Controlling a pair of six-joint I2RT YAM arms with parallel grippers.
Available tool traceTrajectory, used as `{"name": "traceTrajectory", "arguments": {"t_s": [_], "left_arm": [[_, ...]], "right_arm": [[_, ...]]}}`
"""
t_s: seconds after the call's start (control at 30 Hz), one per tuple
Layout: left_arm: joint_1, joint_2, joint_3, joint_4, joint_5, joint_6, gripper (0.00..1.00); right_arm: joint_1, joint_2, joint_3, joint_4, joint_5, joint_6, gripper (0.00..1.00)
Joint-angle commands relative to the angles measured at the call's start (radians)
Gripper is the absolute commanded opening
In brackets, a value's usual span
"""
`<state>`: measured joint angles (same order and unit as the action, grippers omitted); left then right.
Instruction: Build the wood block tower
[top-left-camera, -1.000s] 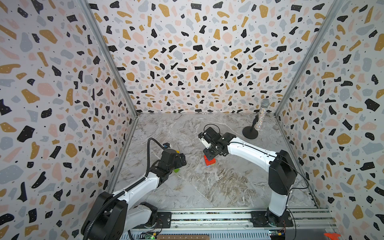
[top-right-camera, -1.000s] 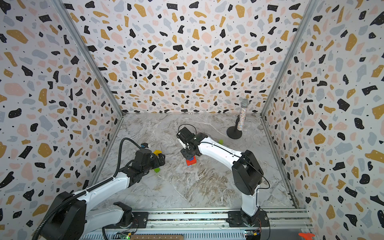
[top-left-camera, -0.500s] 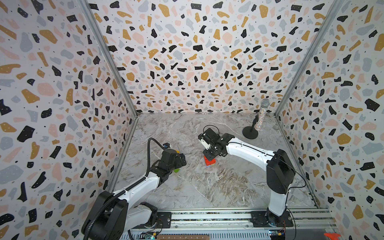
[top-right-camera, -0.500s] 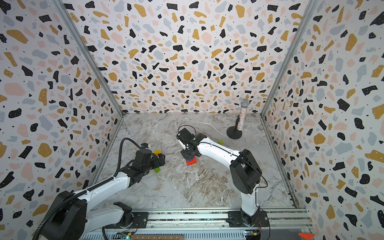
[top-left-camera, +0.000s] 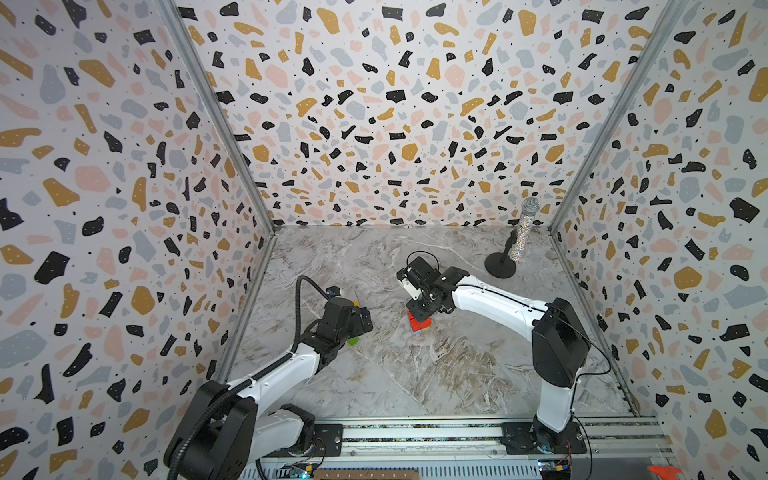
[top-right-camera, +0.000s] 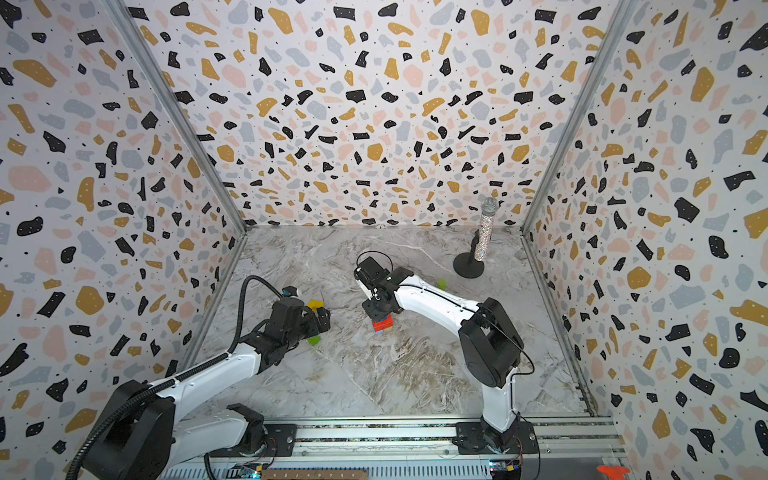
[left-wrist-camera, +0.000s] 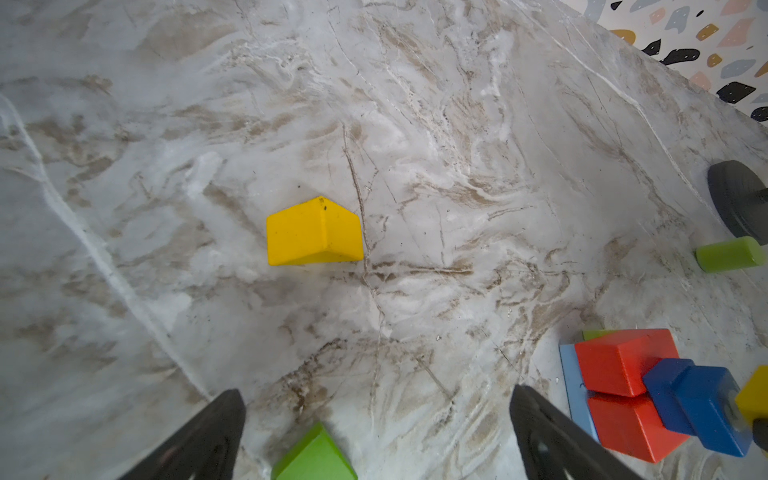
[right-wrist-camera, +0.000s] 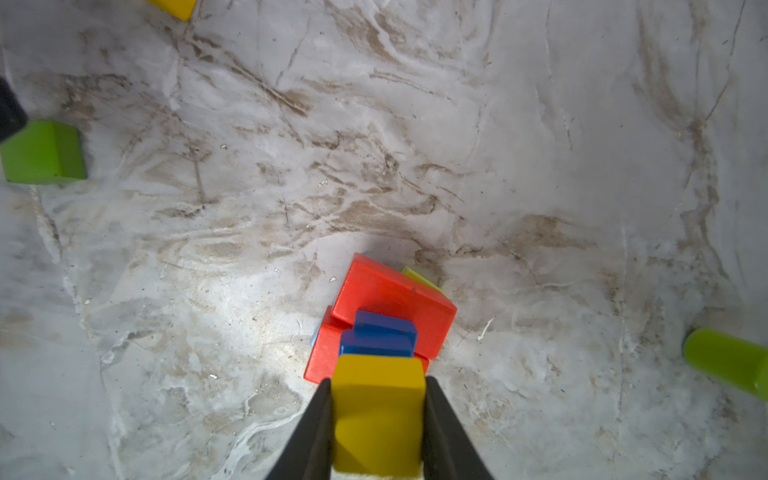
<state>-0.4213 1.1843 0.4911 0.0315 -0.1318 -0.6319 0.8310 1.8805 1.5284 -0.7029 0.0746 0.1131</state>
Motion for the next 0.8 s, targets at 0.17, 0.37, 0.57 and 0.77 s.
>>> {"name": "traceTrajectory", "arguments": {"t_s": [0.17,0.37,0.57,0.77], "left_arm": [[-0.004,0.005,-0.001,0.037,-0.003,0.006,1.00],[-0.003,-0.004,-0.005,0.037,-0.008,0.006,1.00],[-0.003,-0.006,-0.008,0.038,-0.005,0.004,1.00],[-0.003,-0.009,-0.008,0.034,-0.006,0.005,1.00]], "right_arm": [[-0.003,0.006,-0.004,-0.010,-0.010,0.004,0.28],[-0.003,0.008,0.003,-0.009,0.000,0.012,0.31],[-0.003,0.012,0.011,-0.010,-0.001,0.017,0.34],[-0.004,0.016,0.018,-0.010,0.001,0.019,0.38]]}}
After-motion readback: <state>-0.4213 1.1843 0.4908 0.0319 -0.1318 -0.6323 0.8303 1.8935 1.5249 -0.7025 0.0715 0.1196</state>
